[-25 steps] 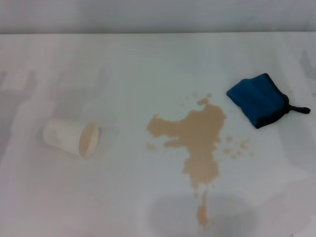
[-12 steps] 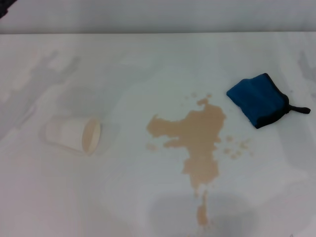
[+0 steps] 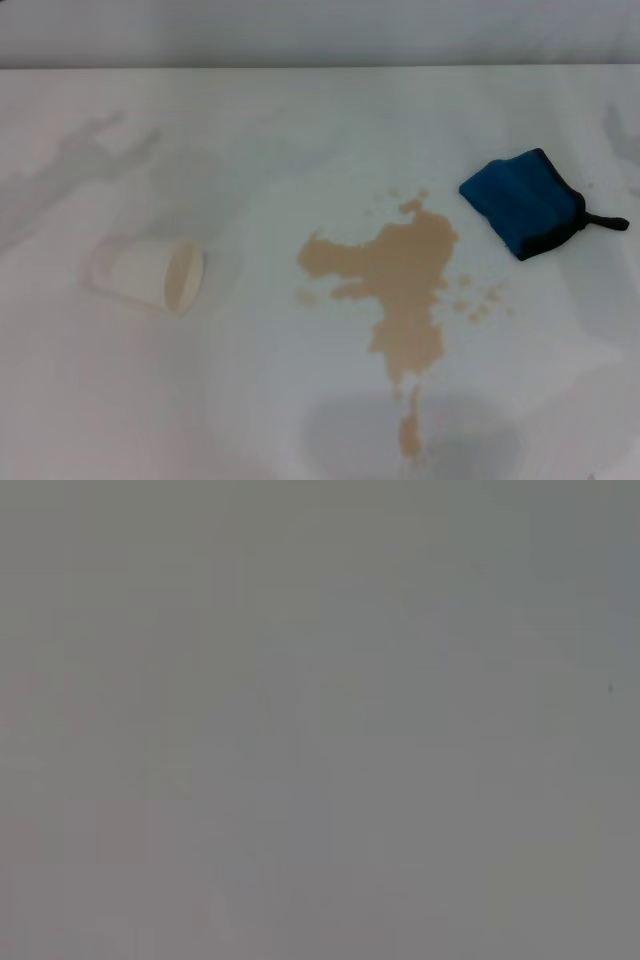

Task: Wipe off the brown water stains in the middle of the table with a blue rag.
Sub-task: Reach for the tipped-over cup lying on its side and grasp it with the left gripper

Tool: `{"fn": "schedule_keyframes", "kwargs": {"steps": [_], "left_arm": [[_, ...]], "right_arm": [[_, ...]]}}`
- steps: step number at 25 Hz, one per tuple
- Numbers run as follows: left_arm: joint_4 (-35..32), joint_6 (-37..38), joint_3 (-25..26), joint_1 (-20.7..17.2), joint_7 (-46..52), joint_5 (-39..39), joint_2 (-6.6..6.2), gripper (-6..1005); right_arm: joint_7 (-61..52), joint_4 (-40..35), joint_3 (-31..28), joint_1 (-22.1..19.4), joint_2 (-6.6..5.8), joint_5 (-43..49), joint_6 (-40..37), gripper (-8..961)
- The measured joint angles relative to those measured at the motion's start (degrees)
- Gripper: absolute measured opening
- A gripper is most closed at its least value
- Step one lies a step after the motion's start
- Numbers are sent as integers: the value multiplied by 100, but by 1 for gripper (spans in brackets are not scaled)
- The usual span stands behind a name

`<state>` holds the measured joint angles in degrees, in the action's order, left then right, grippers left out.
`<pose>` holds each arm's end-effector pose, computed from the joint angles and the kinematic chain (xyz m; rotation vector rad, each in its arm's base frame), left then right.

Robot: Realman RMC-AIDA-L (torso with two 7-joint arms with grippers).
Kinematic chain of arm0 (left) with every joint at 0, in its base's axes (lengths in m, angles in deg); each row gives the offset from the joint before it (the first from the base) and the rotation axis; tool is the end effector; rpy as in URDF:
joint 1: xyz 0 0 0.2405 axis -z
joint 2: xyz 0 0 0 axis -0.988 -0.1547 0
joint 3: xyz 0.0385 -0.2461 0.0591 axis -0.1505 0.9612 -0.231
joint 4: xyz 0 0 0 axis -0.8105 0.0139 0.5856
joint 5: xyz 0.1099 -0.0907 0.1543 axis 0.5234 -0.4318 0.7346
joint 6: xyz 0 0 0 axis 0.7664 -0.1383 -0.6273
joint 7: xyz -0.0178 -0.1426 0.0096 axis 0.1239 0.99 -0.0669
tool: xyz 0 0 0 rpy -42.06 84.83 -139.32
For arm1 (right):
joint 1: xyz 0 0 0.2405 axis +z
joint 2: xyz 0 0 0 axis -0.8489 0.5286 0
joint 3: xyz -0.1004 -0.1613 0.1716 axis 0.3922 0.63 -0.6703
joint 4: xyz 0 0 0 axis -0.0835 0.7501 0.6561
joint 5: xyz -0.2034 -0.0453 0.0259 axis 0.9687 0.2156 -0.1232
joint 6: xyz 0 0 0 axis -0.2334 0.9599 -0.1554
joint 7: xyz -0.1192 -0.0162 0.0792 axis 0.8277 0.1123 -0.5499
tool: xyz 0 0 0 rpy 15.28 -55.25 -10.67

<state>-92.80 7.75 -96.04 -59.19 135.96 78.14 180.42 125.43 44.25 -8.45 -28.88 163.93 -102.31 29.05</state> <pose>-0.2704 0.3739 0.1409 -2.1709 -0.8802 -1.0561 0.3558 0.3743 0.0496 -1.4670 0.7828 0.7774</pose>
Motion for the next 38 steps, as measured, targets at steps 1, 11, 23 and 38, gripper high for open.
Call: {"fn": "schedule_keyframes", "kwargs": {"steps": [1, 11, 23, 38], "left_arm": [[-188, 136, 185, -35, 0, 337, -28, 870], [-1078, 971, 1167, 515, -138, 3539, -324, 860], [-1020, 1369, 865, 1659, -1209, 5075, -401, 860], [-971, 1431, 115, 1847, -1207, 6370, 68, 860]], "right_arm": [[-1, 2, 1, -5, 3, 1, 1, 700], [-1, 80, 2, 42, 11, 5, -34, 699], [-1, 67, -25, 79, 8, -6, -51, 695], [-237, 82, 1, 125, 17, 5, -45, 695]]}}
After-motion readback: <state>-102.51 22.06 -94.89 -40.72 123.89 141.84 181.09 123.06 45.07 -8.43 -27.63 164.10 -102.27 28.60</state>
